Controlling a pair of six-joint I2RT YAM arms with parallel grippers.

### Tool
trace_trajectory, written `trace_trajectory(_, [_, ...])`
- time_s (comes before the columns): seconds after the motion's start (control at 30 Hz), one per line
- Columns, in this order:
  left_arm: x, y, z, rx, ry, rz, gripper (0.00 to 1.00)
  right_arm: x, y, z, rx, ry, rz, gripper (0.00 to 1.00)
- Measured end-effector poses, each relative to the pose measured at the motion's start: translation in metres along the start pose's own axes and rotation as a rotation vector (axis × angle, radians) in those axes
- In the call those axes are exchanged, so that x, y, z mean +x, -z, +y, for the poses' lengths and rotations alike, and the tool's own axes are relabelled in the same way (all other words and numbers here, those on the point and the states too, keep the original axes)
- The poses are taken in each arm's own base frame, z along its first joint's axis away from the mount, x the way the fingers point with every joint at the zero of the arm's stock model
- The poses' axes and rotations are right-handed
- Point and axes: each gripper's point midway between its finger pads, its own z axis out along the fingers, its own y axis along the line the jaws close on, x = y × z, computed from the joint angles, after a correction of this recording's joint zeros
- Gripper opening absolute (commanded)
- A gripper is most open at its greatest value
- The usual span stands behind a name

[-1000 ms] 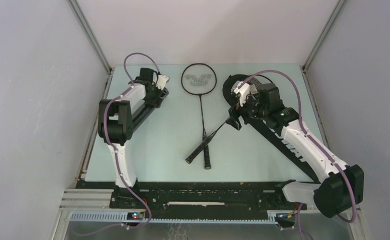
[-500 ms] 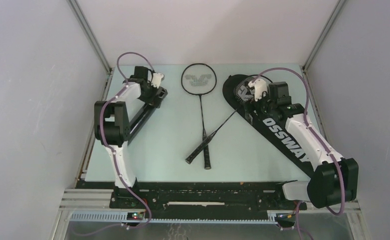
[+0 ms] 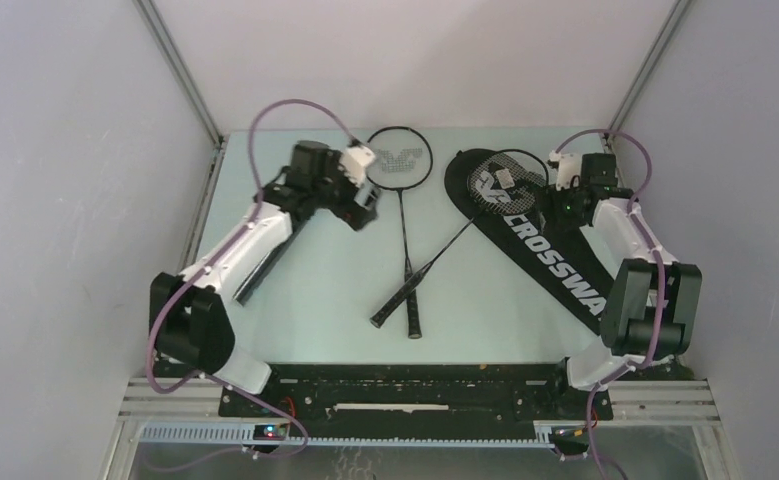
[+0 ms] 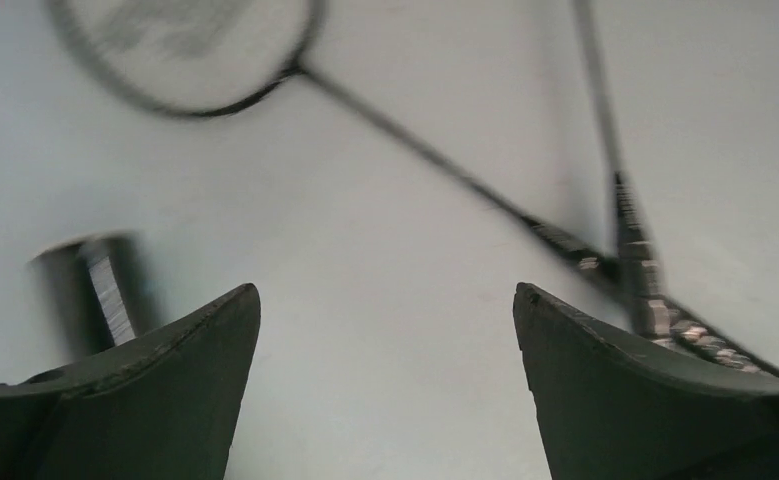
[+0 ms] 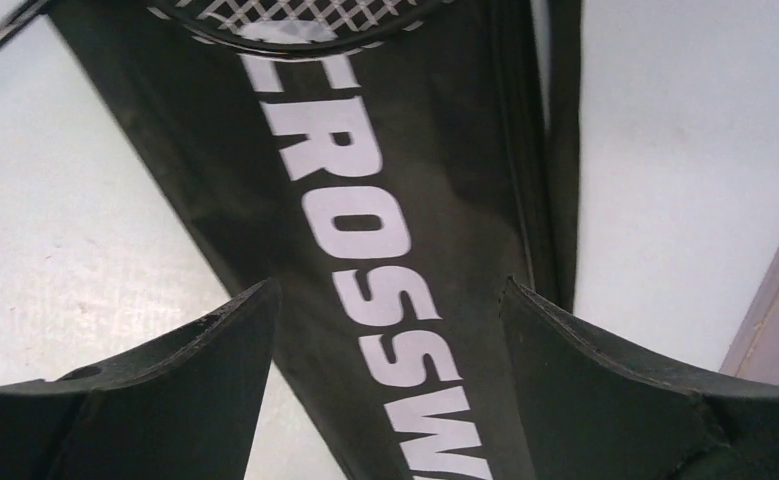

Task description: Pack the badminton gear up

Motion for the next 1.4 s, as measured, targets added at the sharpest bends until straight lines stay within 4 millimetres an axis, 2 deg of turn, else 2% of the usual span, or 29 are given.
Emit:
trace_trajectory(0.1, [-0.006,-0.026,-0.064,0.150,-0.053,0.000,1.00,0.004,-0.007,-0.017,0.018,-0.034,0.022,0.87])
trace_trajectory(0.23, [0.009,-0.066,-0.121,0.271,-0.082,0.076,0.97,0.012,-0.011,-0.032,0.031,-0.058,0.052,0.85])
trace_trajectory(0.37, [0.026,-0.106,-0.160,0.328,-0.106,0.170,0.94,0.019,-0.019,-0.054,0.036,-0.074,0.086,0.83])
trace_trajectory(0.43, [0.033,-0.121,-0.171,0.333,-0.115,0.204,0.94,0.024,-0.023,-0.066,0.039,-0.083,0.106,0.82])
trace_trajectory(0.47, [0.036,-0.127,-0.185,0.350,-0.132,0.219,0.93,0.028,-0.026,-0.070,0.039,-0.087,0.117,0.82])
trace_trajectory(0.57, [0.043,-0.139,-0.201,0.354,-0.161,0.250,0.90,0.043,-0.031,-0.077,0.024,-0.106,0.155,0.81])
trace_trajectory(0.7, [0.046,-0.156,-0.209,0.325,-0.184,0.272,0.81,0.053,-0.031,-0.078,0.004,-0.121,0.177,0.80])
trace_trajectory(1.0, [0.069,-0.183,-0.197,0.236,-0.172,0.341,0.61,0.052,-0.031,-0.070,-0.042,-0.129,0.170,0.78])
trace_trajectory(1.23, [0.054,-0.196,-0.200,0.230,-0.136,0.310,0.50,0.053,-0.028,-0.065,-0.063,-0.135,0.172,0.77])
trace_trajectory(1.4, [0.037,-0.211,-0.202,0.228,-0.123,0.276,0.37,0.049,-0.023,-0.064,-0.064,-0.132,0.160,0.76])
